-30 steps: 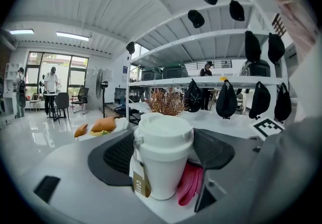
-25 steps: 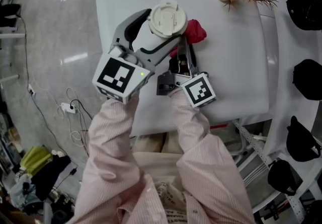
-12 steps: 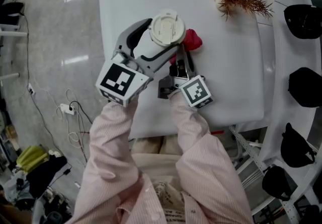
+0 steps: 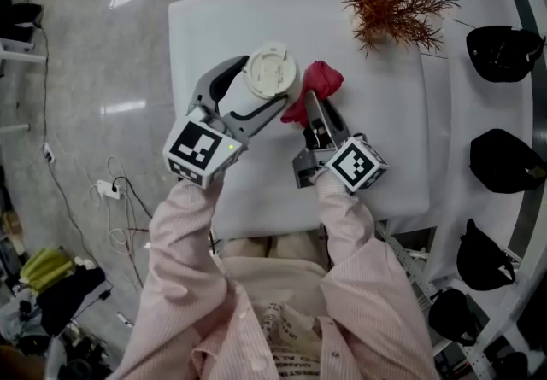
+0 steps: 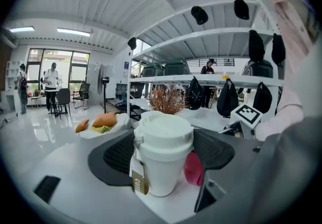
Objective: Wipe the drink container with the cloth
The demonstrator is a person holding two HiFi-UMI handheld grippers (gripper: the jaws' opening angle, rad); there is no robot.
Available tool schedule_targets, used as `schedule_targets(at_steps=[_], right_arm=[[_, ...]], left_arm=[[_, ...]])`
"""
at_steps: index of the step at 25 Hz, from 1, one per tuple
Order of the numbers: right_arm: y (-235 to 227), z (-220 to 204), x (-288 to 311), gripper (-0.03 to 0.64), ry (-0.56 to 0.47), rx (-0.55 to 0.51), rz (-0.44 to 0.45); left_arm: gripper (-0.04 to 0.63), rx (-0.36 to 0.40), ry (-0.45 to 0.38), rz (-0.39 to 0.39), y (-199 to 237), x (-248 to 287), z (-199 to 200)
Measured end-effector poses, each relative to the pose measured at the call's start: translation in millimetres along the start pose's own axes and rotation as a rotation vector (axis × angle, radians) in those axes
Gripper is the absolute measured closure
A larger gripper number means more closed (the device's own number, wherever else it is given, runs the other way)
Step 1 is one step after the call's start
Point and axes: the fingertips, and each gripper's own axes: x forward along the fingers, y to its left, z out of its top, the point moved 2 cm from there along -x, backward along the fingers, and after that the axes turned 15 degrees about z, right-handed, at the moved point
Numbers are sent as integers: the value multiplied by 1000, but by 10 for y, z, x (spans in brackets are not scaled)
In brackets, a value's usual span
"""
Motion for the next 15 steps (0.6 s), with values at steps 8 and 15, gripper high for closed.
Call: schedule_targets(at_steps=[8,15], right_arm=[[282,405,183,569,178,12,126],[449,467,436,569,336,-44,183]], left_arm=[[224,-8,30,9,0,15,-17],[225,-17,48,8,-6,20,-12]])
